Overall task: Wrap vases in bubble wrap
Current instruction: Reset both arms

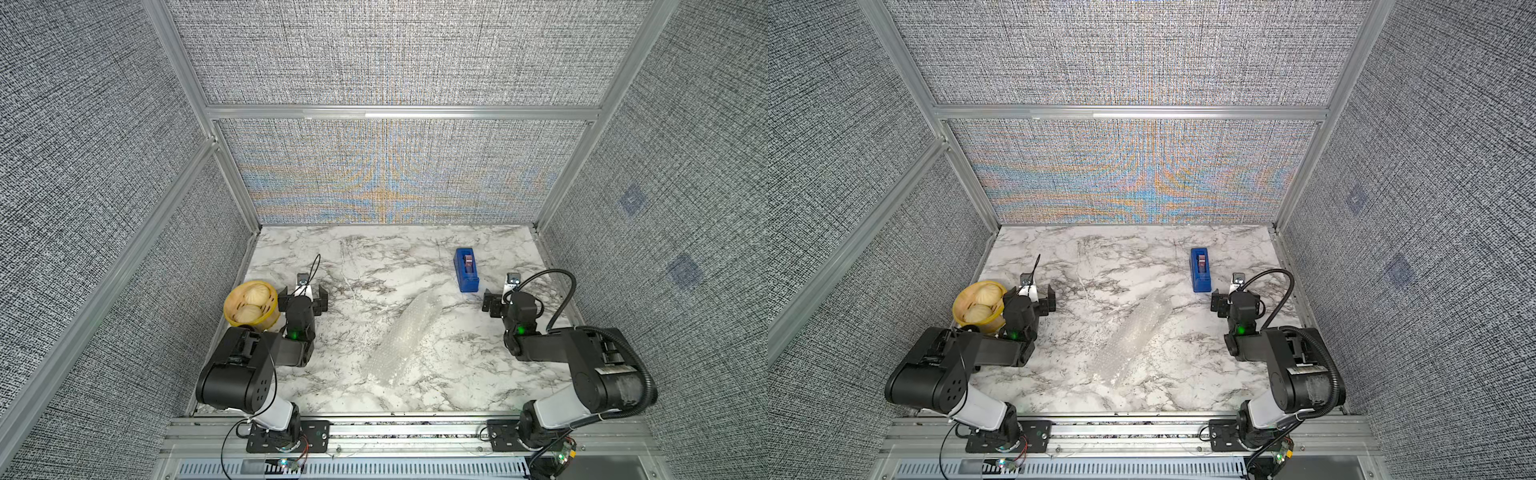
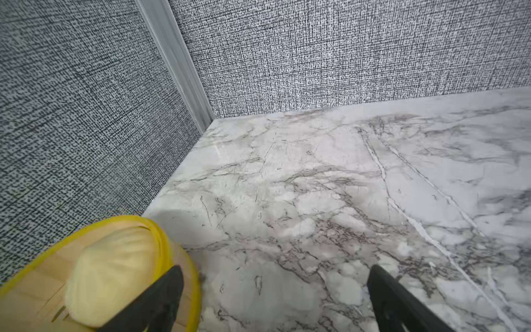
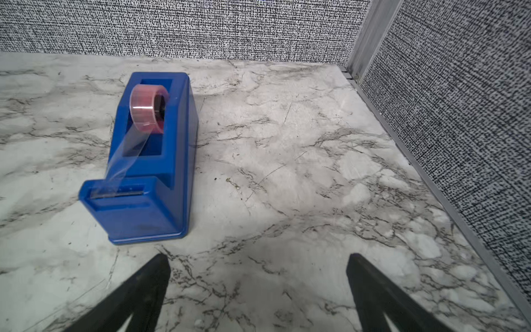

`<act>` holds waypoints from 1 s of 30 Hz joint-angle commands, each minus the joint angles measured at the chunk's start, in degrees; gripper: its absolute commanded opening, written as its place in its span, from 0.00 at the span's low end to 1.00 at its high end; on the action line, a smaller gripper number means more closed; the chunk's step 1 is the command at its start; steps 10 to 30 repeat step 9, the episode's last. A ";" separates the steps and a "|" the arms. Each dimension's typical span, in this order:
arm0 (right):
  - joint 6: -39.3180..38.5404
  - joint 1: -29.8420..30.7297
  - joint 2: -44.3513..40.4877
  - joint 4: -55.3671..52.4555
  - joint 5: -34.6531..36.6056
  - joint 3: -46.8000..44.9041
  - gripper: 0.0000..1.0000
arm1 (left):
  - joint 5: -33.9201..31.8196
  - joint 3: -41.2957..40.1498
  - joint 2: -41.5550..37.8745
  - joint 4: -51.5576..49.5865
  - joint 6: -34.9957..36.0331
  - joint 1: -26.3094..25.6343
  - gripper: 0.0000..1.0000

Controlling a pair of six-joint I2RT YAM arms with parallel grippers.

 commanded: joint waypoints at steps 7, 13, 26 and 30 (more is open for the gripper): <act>0.45 0.60 0.39 -0.14 2.21 0.61 0.99 | -2.52 1.29 0.21 -0.86 -1.83 0.30 1.00; 0.57 0.64 0.12 0.32 2.37 0.17 0.99 | -2.43 1.32 0.24 -0.95 -1.82 0.35 1.00; 0.57 0.64 0.12 0.32 2.37 0.17 0.99 | -2.43 1.32 0.24 -0.95 -1.82 0.35 1.00; 0.57 0.64 0.12 0.32 2.37 0.17 0.99 | -2.43 1.32 0.24 -0.95 -1.82 0.35 1.00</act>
